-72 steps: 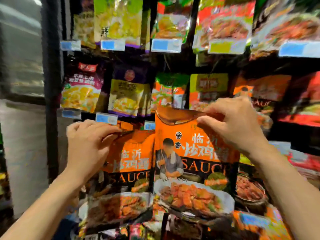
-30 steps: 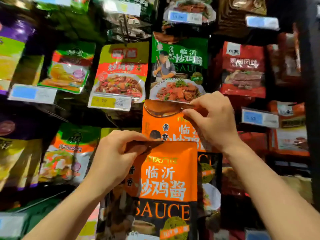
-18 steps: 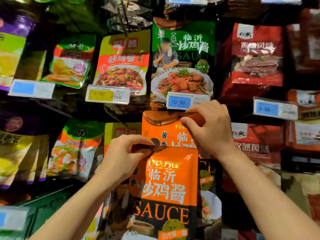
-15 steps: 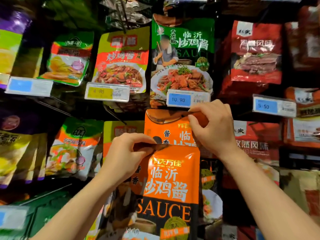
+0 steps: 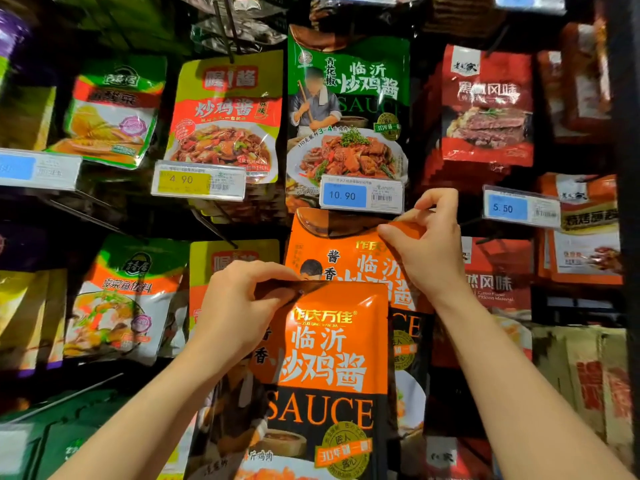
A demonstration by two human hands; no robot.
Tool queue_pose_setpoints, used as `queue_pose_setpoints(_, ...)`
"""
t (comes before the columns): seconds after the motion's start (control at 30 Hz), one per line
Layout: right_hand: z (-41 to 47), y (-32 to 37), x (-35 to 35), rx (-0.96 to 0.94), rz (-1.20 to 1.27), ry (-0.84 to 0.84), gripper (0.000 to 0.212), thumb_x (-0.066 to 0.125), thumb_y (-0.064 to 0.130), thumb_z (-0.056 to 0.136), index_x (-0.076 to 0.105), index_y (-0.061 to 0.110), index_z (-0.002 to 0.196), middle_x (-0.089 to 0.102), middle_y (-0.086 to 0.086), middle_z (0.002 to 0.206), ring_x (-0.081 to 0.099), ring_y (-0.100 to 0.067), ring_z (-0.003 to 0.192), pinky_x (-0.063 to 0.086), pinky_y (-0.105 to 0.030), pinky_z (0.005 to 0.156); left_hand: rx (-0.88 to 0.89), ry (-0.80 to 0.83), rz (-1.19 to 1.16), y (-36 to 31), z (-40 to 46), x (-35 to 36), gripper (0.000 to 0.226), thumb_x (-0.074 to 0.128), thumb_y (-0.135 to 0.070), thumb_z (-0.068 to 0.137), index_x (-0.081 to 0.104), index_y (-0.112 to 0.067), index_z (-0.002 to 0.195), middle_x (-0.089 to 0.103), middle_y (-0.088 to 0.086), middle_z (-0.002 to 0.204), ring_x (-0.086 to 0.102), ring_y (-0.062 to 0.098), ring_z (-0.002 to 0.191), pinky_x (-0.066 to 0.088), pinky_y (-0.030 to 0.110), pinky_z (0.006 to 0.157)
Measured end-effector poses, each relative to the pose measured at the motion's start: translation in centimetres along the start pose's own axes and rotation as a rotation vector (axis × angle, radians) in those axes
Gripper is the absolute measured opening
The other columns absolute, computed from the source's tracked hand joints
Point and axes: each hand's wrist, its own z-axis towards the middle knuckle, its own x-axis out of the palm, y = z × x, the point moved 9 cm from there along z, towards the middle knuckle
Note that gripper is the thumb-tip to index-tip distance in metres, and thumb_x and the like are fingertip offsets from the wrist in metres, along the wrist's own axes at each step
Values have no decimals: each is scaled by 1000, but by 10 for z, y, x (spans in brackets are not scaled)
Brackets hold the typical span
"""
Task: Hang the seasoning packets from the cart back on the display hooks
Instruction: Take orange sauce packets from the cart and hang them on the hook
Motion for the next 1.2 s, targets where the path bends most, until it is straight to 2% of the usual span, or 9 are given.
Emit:
queue_pose_setpoints(0.07, -1, -5, 3, 31, 51, -9, 52, 73, 29, 69, 28, 44, 90, 63, 4, 81, 58, -27, 93, 47, -48, 81, 10, -5, 12, -1, -1, -2, 20, 73, -9, 76, 74, -24, 90, 58, -25, 83, 56, 10, 87, 41, 21, 73)
queue_pose_setpoints(0.2, -4, -9, 13, 55, 139, 2, 54, 75, 12, 73, 29, 21, 100, 60, 5, 81, 60, -5, 80, 47, -27, 70, 3, -3, 33, -1, -4, -2, 19, 73, -9, 76, 75, -23, 90, 59, -20, 85, 55, 10, 88, 41, 24, 74)
queue_pose_setpoints(0.3, -2, -9, 20, 51, 162, 39, 55, 74, 10, 74, 28, 22, 101, 64, 1, 89, 63, -10, 87, 49, -28, 71, -25, -6, 33, 1, -5, -3, 20, 73, -10, 77, 74, -23, 91, 60, -18, 87, 56, 11, 90, 42, 27, 75)
queue_pose_setpoints(0.4, -2, -10, 19, 54, 193, 49, 56, 75, 9, 74, 28, 21, 102, 62, 6, 85, 61, -3, 85, 48, -24, 71, -30, 3, 46, -2, -7, -3, 20, 72, -11, 78, 74, -24, 93, 60, -17, 89, 56, 12, 92, 42, 27, 76)
queue_pose_setpoints(0.6, 7, -16, 14, 98, 246, 15, 58, 76, 10, 70, 28, 30, 96, 67, 0, 86, 67, -15, 85, 52, -49, 82, -5, -15, 49, -14, -3, -10, 24, 72, -10, 78, 73, -29, 93, 49, -34, 83, 52, 6, 85, 43, 21, 71)
queue_pose_setpoints(0.73, 16, -17, 22, 124, 258, 28, 60, 78, 9, 70, 28, 22, 100, 68, -3, 92, 66, -11, 86, 53, -43, 81, -5, -35, 64, -14, 1, -15, 23, 71, -11, 78, 73, -29, 93, 49, -33, 83, 52, 7, 86, 40, 17, 69)
queue_pose_setpoints(0.8, 19, -24, 26, 159, 245, 51, 60, 79, 10, 69, 28, 22, 100, 68, -2, 93, 65, -14, 88, 52, -46, 84, -22, -30, 61, -11, 2, -13, 22, 71, -12, 79, 73, -27, 94, 49, -33, 84, 52, 8, 88, 41, 18, 71)
queue_pose_setpoints(1.0, 20, -36, 35, 212, 155, 108, 58, 77, 10, 69, 31, 22, 103, 67, 0, 92, 64, -18, 91, 51, -50, 84, -38, -11, 46, -4, -1, -1, 23, 72, -7, 77, 74, -24, 94, 58, -19, 85, 58, 16, 92, 48, 36, 78)
queue_pose_setpoints(1.2, 4, -20, 29, 30, -5, 58, 53, 70, 10, 74, 29, 22, 106, 64, 5, 91, 63, -16, 86, 51, -42, 77, -35, -1, 63, 4, 0, 5, 23, 73, -8, 76, 74, -24, 93, 57, -22, 83, 52, 8, 87, 35, 11, 71)
